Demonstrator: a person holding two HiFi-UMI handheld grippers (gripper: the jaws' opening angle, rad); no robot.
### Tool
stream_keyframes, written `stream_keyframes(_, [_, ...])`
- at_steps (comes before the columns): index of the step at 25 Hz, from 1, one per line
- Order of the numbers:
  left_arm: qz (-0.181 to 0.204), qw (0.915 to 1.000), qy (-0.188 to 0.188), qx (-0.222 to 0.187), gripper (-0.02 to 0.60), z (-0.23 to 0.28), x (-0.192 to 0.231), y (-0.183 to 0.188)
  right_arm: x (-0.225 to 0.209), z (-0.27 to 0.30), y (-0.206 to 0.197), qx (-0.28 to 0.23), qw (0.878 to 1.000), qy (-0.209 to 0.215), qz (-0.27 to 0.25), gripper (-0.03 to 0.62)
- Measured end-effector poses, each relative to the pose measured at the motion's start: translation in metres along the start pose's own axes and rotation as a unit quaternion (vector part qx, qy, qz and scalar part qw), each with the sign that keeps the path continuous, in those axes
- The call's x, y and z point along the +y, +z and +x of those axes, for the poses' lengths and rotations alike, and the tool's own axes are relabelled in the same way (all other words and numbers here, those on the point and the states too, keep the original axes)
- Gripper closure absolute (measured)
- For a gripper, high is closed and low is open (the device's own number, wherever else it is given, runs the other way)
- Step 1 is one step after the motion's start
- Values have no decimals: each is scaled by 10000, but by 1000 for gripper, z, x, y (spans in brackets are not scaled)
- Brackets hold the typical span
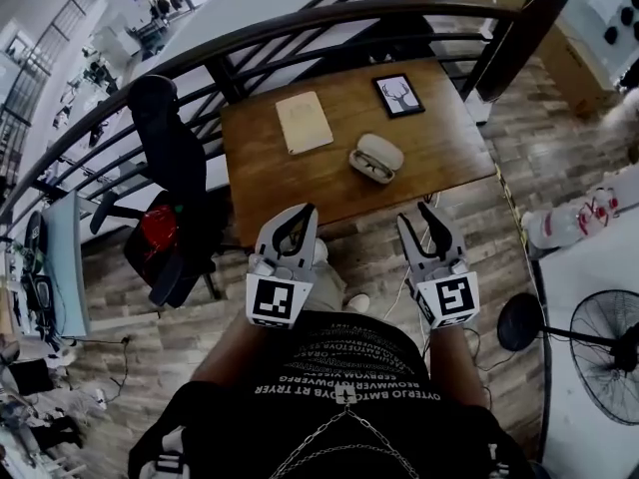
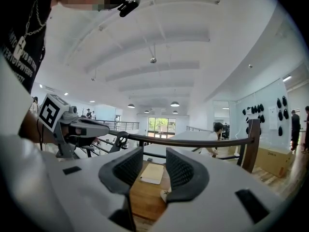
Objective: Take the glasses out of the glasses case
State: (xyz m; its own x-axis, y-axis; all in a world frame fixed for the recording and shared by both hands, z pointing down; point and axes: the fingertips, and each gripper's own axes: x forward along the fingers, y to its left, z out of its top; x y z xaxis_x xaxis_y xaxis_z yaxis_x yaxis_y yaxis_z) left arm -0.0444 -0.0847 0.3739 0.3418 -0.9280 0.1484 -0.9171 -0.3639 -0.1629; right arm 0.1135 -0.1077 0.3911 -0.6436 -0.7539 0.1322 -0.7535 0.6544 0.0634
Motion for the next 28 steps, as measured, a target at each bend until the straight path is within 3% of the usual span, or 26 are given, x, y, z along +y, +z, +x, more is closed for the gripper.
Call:
stream_keyframes(5, [-93, 9999, 72, -12, 553, 17, 17, -2, -5, 18, 0, 30, 10000, 33, -3, 450])
stream_keyframes(16, [42, 9995, -323, 2, 553, 94, 41, 2, -47, 66, 0, 192, 9995, -266, 20, 450])
stream_keyframes(22, [-147, 9983, -553, -140, 554, 145, 60, 4, -76, 110, -6, 314, 9986, -398, 123, 450])
stream_keyframes(28, [-161, 9975, -652, 224, 552, 182, 84, -15, -95, 153, -25, 549, 9973, -416, 263, 450])
